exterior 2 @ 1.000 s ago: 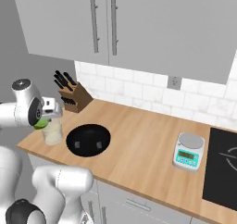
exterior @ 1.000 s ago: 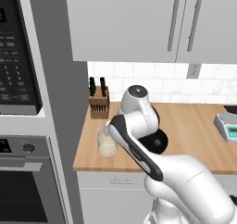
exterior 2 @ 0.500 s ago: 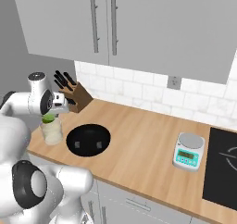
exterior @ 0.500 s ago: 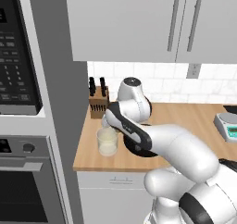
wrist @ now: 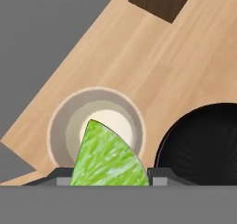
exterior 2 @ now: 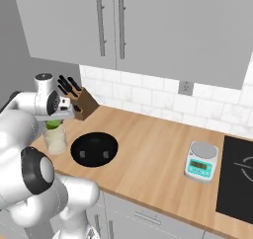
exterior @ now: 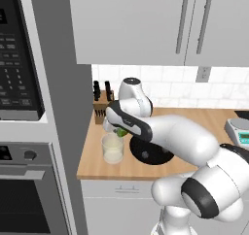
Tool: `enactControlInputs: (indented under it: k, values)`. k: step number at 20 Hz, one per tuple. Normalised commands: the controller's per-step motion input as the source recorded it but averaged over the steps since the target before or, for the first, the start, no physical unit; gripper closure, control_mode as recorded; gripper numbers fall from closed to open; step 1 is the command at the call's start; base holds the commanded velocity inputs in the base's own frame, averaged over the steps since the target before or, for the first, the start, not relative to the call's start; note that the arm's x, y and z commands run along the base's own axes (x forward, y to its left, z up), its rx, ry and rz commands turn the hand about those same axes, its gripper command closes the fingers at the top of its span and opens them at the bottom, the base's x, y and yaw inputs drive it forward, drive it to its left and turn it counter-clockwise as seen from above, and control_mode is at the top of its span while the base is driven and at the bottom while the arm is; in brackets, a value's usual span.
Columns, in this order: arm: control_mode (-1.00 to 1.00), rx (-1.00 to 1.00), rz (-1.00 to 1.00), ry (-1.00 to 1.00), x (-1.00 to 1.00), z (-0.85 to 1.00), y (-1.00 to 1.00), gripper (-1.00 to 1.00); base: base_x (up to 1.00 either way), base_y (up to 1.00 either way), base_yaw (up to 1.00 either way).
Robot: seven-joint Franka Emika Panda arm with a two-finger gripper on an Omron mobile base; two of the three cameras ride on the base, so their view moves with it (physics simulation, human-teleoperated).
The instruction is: Grab a lemon wedge from the fridge and one ice cube from the ice bowl, and put them in the glass of lemonade.
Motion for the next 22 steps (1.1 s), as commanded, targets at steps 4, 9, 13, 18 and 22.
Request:
enactControlInputs:
  k: [4,9,13,18,22]
  values:
    - [-1.00,0.00,0.00,0.00,0.06,0.07,0.37,1.00,0.00,0.00,0.00]
    - [-1.00,0.00,0.00,0.00,0.12,-0.03,0.24,1.00,0.00,0.00,0.00]
    - [-1.00,0.00,0.00,0.00,0.06,-0.23,0.02,1.00,0.00,0.00,0.00]
    - [-1.00,0.00,0.03,0.00,0.24,-0.26,0.00,1.00,0.00,0.00,0.00]
    - [-1.00,0.00,0.01,0.00,0.02,-0.07,0.00,1.00,0.00,0.00,0.00]
